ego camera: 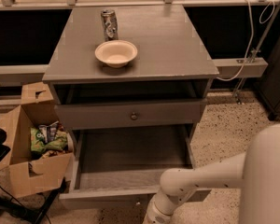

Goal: Close middle drawer

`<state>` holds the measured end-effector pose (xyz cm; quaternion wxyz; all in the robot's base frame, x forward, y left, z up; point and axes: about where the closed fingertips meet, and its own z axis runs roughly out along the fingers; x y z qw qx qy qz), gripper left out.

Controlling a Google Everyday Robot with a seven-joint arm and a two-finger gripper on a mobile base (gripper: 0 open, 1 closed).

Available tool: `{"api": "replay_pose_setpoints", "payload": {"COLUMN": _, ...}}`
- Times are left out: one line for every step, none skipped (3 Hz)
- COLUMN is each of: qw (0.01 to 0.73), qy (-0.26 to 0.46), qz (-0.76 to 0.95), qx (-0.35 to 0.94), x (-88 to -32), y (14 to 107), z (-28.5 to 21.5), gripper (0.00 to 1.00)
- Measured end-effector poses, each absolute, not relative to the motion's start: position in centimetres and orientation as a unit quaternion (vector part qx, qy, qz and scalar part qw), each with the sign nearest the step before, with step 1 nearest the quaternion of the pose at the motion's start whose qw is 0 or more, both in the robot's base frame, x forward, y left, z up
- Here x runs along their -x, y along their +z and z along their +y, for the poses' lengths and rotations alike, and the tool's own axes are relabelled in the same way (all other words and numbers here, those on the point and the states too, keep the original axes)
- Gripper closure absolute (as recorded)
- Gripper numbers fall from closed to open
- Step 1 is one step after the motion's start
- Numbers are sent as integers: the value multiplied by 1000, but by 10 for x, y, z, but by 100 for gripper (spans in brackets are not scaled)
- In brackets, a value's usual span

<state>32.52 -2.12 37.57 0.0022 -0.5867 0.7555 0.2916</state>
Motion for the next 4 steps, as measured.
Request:
{"api": "replay_pose_setpoints", "payload": {"qw": 4, "qy": 301, "qz": 751, "qx": 587, "x": -330, "y": 334, "z": 5, "gripper": 100}}
{"api": "replay_pose_setpoints", "payload": {"qw": 18, "qy": 295, "qz": 750, "qx": 592, "x": -346, "y": 313, "z": 18, "gripper": 100}}
{"api": "replay_pose_setpoints", "payload": {"qw": 25, "qy": 284, "qz": 750, "qx": 597, "x": -360, "y": 308, "z": 21, "gripper": 100}}
{"api": "replay_pose_setpoints", "payload": {"qw": 33, "qy": 274, "qz": 752, "qx": 598, "x": -380, "y": 306, "z": 22, "gripper": 100}}
